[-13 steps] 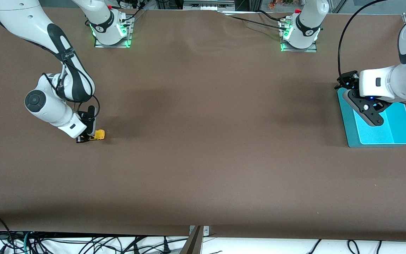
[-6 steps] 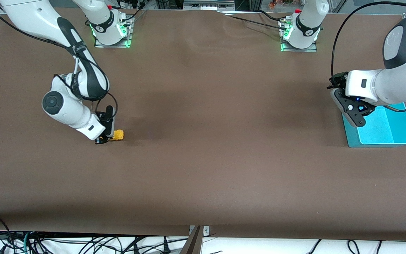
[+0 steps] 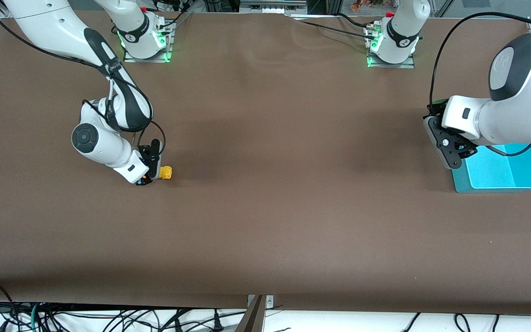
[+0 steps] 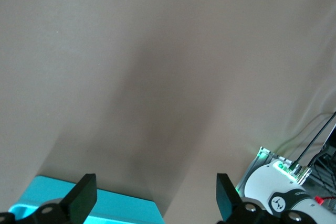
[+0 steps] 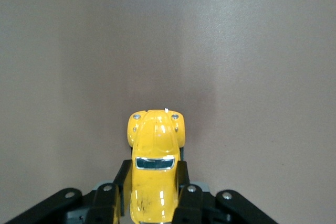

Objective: Wind and store yellow beetle car

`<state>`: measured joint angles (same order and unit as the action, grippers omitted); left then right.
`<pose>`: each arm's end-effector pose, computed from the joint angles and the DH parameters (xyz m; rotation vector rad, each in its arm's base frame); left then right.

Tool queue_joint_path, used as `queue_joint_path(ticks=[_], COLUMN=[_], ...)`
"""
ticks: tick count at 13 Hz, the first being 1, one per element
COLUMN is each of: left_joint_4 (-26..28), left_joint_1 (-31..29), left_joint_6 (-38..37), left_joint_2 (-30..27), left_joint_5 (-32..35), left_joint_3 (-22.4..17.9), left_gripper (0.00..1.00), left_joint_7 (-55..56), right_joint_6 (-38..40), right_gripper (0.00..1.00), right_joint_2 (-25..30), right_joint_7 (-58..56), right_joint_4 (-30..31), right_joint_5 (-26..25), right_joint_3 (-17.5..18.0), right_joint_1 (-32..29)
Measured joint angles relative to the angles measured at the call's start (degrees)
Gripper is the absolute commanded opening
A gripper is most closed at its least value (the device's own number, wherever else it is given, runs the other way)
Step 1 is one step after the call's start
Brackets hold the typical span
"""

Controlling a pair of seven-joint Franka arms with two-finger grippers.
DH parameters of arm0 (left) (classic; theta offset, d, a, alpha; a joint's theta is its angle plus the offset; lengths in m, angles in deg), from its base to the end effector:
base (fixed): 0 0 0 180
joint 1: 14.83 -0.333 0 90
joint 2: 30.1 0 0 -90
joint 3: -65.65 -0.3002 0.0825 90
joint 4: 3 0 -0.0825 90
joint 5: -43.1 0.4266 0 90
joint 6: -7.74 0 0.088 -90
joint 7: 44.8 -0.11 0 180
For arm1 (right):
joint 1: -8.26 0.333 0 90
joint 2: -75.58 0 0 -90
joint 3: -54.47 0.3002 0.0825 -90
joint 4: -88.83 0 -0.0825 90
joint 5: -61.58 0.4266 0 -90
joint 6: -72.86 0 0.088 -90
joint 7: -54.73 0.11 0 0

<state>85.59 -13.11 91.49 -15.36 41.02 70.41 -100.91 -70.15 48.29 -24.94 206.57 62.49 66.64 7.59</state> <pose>0.6322 -0.0719 0.4518 2.4934 -1.5134 -0.4199 0.5962 0.1247 0.1531 -2.1638 -2.1333 -0.0587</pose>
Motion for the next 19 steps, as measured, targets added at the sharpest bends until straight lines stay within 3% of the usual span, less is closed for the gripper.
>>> queue_joint_path(ticks=[9,14,17,18,19], left_joint_4=[2.69,3.36,5.12,6.12,7.47], left_joint_1=[-0.59,-0.62,-0.63,-0.63,-0.63], left_joint_6=[4.82,5.66,7.8,8.78,10.0], left_joint_2=[-0.15,-0.21,-0.34,-0.65,-1.27], left_joint_5=[0.0,0.0,0.0,0.0,0.0], left_joint_3=[-0.22,-0.21,-0.22,-0.22,-0.21], left_gripper=[1.0,1.0,1.0,1.0,1.0], left_joint_7=[-6.5,-8.16,-11.14,-11.49,-12.02], right_joint_6=[-2.96,-4.2,-4.58,-4.62,-4.63], right_gripper=[0.0,0.0,0.0,0.02,0.12], right_joint_2=[1.76,1.72,1.65,1.64,1.64], right_joint_7=[-13.43,-20.22,-21.85,-21.88,-21.88], right_joint_4=[3.38,3.36,3.24,3.22,3.22], right_joint_5=[0.04,0.05,0.09,0.1,0.1], right_joint_3=[-1.53,-3.65,-4.27,-4.46,-4.48], right_joint_1=[-4.23,-12.83,-14.95,-14.99,-14.99])
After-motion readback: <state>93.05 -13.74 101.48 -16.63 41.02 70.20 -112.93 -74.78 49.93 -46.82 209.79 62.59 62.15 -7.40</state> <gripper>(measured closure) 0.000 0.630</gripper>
